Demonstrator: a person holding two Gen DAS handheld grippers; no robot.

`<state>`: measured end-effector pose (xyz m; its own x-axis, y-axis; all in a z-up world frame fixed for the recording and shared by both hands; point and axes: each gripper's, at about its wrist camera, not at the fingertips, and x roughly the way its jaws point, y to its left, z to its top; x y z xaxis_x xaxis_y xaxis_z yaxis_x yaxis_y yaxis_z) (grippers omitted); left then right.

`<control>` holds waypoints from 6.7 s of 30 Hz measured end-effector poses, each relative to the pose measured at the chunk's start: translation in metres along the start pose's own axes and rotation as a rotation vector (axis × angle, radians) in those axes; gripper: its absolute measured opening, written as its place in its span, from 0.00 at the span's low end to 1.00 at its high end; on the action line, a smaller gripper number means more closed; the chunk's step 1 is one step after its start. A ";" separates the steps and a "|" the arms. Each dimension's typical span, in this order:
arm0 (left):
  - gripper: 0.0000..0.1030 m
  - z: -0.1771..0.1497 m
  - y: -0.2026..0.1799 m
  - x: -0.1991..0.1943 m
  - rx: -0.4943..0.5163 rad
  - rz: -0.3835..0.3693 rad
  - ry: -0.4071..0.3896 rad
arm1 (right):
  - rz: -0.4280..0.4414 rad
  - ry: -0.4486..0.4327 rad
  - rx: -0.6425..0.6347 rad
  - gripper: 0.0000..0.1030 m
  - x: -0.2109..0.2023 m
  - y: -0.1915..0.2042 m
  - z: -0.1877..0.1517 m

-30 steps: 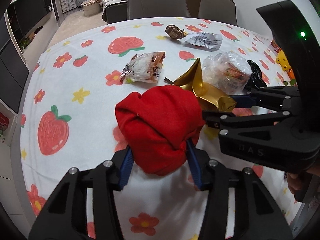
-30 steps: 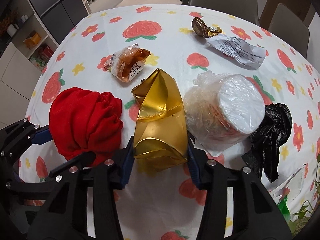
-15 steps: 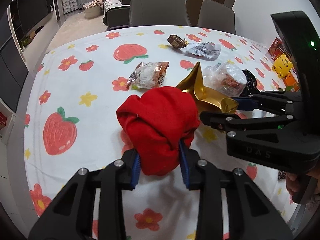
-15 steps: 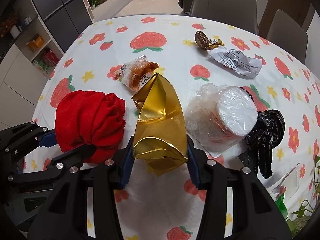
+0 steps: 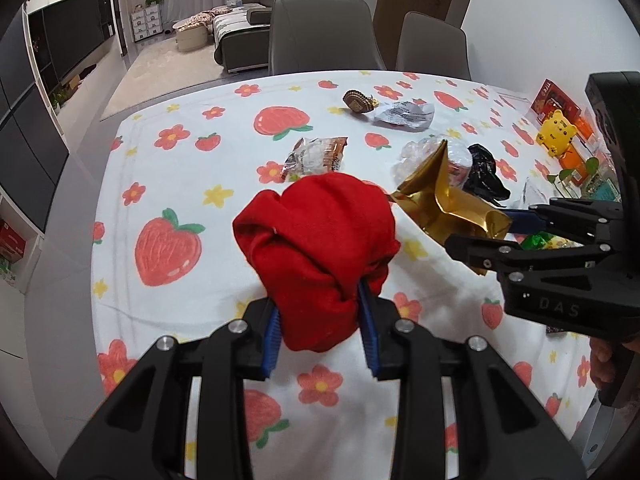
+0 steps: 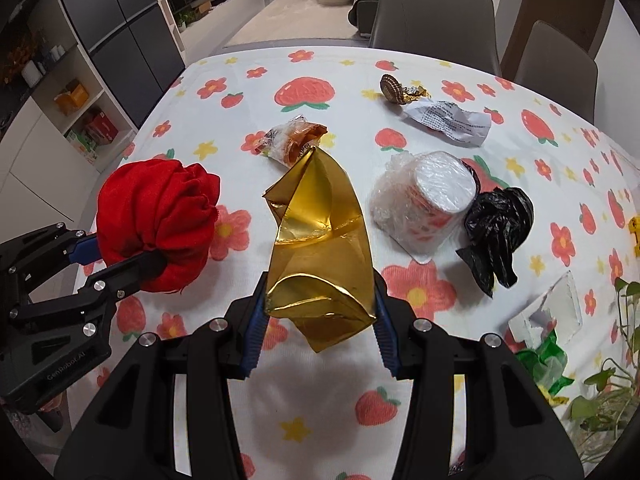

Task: Collect trash
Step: 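Grasp the red knit ball with the left tool while the right tool grasps the gold foil, then carry the red ball and gold foil to the grey bin and release both, then withdraw both open tools back over the table, then grasp the purple wrapper with the right tool while the left tool grasps the green bag, then carry the purple wrapper and green bag to the grey bin and release both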

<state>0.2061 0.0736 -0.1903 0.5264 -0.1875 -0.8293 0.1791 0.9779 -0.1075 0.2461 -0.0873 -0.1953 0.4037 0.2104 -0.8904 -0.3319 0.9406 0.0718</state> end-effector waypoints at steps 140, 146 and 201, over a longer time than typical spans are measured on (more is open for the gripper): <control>0.54 -0.046 -0.185 0.033 0.235 -0.059 0.124 | -0.205 0.025 0.233 0.38 -0.026 -0.134 -0.159; 0.54 -0.041 -0.193 0.036 0.247 -0.071 0.122 | -0.180 0.031 0.228 0.19 -0.028 -0.137 -0.159; 0.36 0.003 -0.240 0.052 0.236 -0.107 0.038 | -0.211 -0.057 0.276 0.17 -0.067 -0.181 -0.132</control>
<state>0.1931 -0.1715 -0.2058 0.4629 -0.2804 -0.8409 0.4230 0.9035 -0.0684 0.1663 -0.3068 -0.2084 0.4886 0.0112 -0.8725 0.0033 0.9999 0.0147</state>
